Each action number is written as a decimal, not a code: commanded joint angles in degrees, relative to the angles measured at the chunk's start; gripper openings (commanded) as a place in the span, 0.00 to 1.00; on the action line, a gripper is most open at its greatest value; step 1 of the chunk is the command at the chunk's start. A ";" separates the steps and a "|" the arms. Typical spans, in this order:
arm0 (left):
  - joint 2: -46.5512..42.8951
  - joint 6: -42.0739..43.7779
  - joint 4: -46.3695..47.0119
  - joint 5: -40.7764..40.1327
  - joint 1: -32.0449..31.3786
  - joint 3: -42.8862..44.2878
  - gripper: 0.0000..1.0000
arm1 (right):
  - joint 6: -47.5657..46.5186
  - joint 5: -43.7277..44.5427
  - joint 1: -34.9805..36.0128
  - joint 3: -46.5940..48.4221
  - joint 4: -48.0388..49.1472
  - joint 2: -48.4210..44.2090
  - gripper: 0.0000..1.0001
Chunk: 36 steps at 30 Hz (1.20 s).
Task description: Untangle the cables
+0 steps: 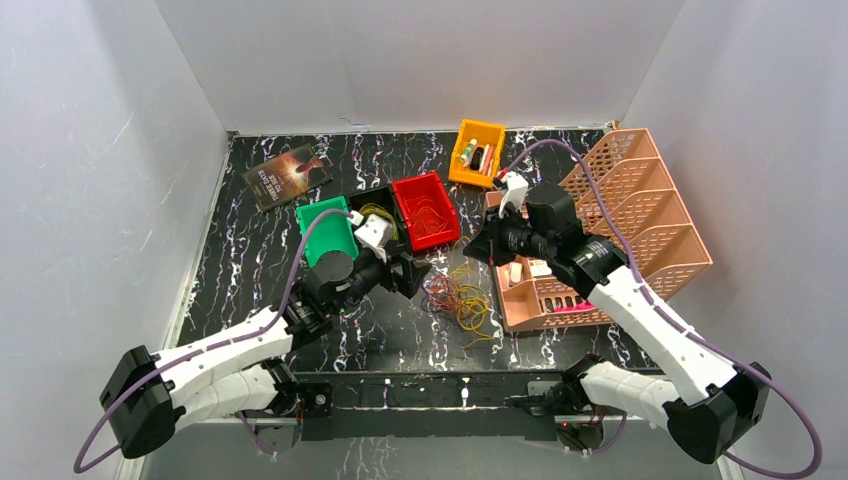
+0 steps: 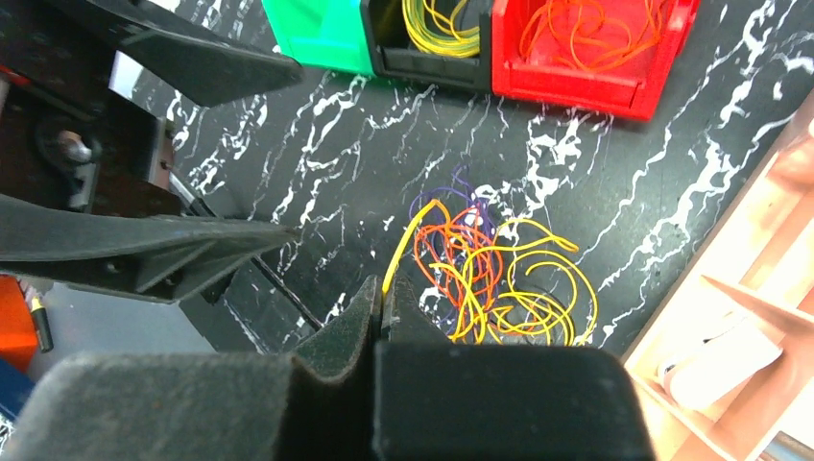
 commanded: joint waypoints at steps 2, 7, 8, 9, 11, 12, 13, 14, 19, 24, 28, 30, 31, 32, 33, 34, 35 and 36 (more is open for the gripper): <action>-0.20 2.89 9.91 3.55 0.14 -0.49 0.98 | -2.41 -0.50 0.19 8.83 -1.73 -1.73 0.00; 0.52 6.28 19.06 8.43 0.09 -1.09 0.98 | -2.56 1.41 0.15 14.12 -4.22 0.18 0.00; 1.08 7.02 20.21 9.92 0.15 -0.67 0.99 | -2.48 1.64 0.17 14.68 -4.26 0.37 0.00; 1.74 7.74 21.09 11.64 0.16 -0.08 0.98 | -2.32 1.95 0.17 15.09 -4.15 0.67 0.00; 3.54 8.58 22.57 14.28 0.09 1.13 0.98 | -1.61 2.28 0.22 15.69 -3.62 1.05 0.00; 4.35 8.56 23.21 14.81 0.15 1.79 0.98 | -1.35 2.10 0.18 15.92 -3.23 1.31 0.00; 5.23 8.53 24.04 15.00 0.11 2.09 0.98 | -0.99 1.74 0.20 16.16 -2.94 1.50 0.00; 5.94 8.51 24.85 15.05 0.05 2.31 0.98 | -0.67 1.36 0.17 16.42 -2.76 1.69 0.00; 9.23 8.50 27.70 15.81 0.05 3.38 0.98 | 0.54 0.19 0.22 16.84 -1.76 1.66 0.00; 13.22 7.53 30.03 15.17 0.05 4.59 0.98 | 1.81 -2.39 0.22 16.67 -0.63 2.00 0.00; 16.56 6.02 32.10 13.57 0.02 5.67 0.98 | 2.98 -4.76 0.21 16.52 0.85 2.25 0.00; 18.28 5.53 32.57 12.39 0.06 6.49 0.98 | 3.63 -5.95 0.19 16.75 1.64 2.29 0.00; 19.26 5.36 32.62 11.98 0.06 6.89 0.98 | 3.94 -6.52 0.21 16.88 1.99 2.31 0.00; 20.24 5.03 32.63 11.61 0.00 7.28 0.98 | 4.28 -6.95 0.14 17.00 2.36 2.29 0.00; 21.27 4.52 32.67 11.15 0.04 7.68 0.97 | 4.52 -7.37 0.20 17.21 2.65 2.25 0.00; 22.21 4.08 32.75 10.63 0.01 7.86 0.94 | 4.70 -7.63 0.16 17.43 2.83 2.13 0.00; 22.50 3.60 32.69 10.34 0.05 7.91 0.90 | 4.81 -7.85 0.20 17.79 2.93 2.11 0.00; 24.13 3.31 32.69 9.98 0.06 7.92 0.83 | 4.76 -8.07 0.21 18.24 2.95 2.00 0.00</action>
